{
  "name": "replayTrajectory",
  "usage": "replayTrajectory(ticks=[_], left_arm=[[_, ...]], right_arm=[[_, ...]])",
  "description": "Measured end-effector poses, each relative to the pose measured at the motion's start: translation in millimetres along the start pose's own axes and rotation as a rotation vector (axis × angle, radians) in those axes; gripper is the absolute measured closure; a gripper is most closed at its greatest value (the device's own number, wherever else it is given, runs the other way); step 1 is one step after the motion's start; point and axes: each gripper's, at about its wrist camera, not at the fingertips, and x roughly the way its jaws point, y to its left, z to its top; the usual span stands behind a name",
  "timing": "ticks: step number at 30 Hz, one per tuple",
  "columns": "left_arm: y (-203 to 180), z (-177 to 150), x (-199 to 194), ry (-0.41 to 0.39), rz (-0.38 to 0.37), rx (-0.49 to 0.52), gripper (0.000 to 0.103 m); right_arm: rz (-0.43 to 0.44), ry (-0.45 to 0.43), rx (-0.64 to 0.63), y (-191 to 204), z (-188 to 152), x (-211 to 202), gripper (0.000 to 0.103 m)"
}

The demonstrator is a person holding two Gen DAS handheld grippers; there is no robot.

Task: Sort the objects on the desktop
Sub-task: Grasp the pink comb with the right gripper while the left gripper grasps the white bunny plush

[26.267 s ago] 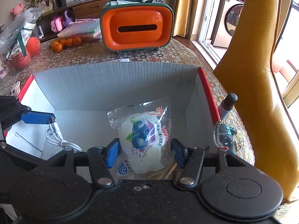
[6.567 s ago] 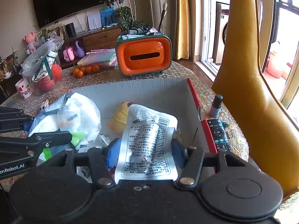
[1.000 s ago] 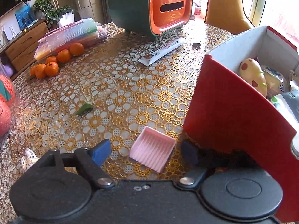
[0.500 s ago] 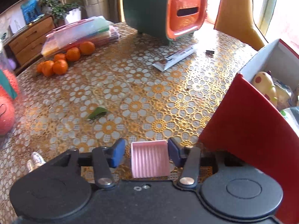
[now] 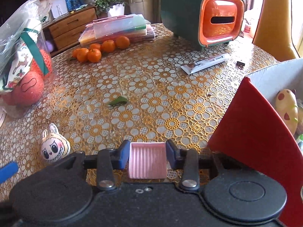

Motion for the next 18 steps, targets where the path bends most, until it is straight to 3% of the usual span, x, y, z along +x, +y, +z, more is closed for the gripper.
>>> replayTrajectory(ticks=[10, 17, 18], left_arm=[[-7.9, 8.0, 34.1, 0.034, 0.036, -0.058, 0.020], [-13.2, 11.2, 36.2, 0.032, 0.044, -0.043, 0.053], [-13.8, 11.2, 36.0, 0.033, 0.045, -0.040, 0.054]], right_arm=[[0.028, 0.004, -0.087, -1.0, -7.5, -3.6, 0.063], [0.036, 0.004, -0.103, -1.4, -8.0, -4.0, 0.063], [0.037, 0.005, -0.104, -1.6, -7.8, -4.1, 0.063]])
